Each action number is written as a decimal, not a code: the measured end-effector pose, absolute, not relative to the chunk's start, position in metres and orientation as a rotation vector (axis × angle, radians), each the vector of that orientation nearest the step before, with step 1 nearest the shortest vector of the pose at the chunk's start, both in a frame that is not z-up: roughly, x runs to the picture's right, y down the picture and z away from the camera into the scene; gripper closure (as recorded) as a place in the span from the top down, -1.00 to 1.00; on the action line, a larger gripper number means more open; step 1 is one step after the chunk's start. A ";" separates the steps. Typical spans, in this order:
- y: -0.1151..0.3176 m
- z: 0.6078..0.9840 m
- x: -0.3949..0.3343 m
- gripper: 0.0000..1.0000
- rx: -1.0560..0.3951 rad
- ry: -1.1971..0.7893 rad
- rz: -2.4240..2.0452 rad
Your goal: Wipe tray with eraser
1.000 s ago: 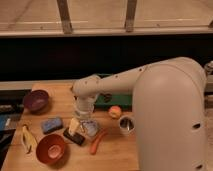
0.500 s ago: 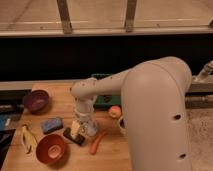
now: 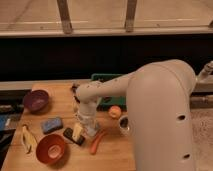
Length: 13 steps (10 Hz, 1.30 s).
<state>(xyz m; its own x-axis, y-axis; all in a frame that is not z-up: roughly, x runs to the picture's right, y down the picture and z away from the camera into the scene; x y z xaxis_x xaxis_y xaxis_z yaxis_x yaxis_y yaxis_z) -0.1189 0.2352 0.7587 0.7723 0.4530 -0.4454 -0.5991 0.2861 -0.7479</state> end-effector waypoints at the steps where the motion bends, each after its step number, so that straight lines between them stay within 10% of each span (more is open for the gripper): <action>1: 0.237 0.758 -0.123 0.41 -1.071 0.141 0.694; 13: 0.272 0.769 -0.143 0.41 -0.982 0.093 0.595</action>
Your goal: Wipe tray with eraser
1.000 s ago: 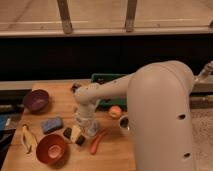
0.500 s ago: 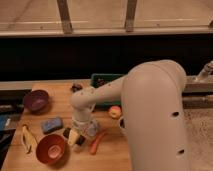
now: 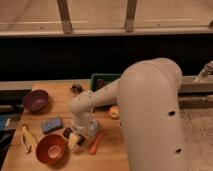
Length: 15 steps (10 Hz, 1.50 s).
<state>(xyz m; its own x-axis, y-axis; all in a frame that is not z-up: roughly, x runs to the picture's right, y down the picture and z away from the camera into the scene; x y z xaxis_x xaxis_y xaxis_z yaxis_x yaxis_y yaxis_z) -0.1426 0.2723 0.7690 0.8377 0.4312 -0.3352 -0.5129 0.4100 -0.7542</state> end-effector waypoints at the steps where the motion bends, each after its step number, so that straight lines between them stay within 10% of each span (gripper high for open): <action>1: 0.274 0.771 -0.140 0.41 -0.977 0.088 0.604; 7: 0.277 0.777 -0.136 0.39 -0.963 0.053 0.637; 15: 0.281 0.783 -0.138 -0.98 -0.962 0.061 0.636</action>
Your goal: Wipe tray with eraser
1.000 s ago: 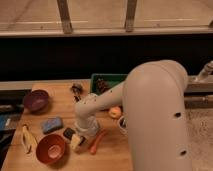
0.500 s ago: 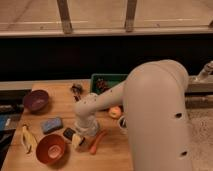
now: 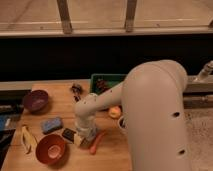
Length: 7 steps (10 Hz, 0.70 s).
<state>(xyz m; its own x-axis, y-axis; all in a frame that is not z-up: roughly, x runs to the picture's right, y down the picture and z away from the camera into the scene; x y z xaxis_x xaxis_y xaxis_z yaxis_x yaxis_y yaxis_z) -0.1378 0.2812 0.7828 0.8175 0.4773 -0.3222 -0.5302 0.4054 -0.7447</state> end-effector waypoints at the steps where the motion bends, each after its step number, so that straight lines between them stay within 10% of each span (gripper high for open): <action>1: 0.280 0.782 -0.138 -1.00 -0.962 0.061 0.638; 7: 0.249 0.763 -0.135 -1.00 -0.893 0.049 0.642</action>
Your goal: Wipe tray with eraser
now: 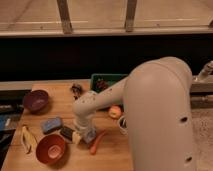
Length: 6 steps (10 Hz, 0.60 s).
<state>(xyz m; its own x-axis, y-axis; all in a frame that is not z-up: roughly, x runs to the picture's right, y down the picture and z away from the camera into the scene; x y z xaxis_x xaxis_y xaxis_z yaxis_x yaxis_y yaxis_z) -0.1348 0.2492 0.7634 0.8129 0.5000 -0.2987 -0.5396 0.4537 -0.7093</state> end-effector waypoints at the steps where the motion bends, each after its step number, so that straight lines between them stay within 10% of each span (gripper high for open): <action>1: 0.231 0.753 -0.133 -1.00 -0.860 0.045 0.644; 6: 0.175 0.743 -0.117 -1.00 -0.763 0.044 0.687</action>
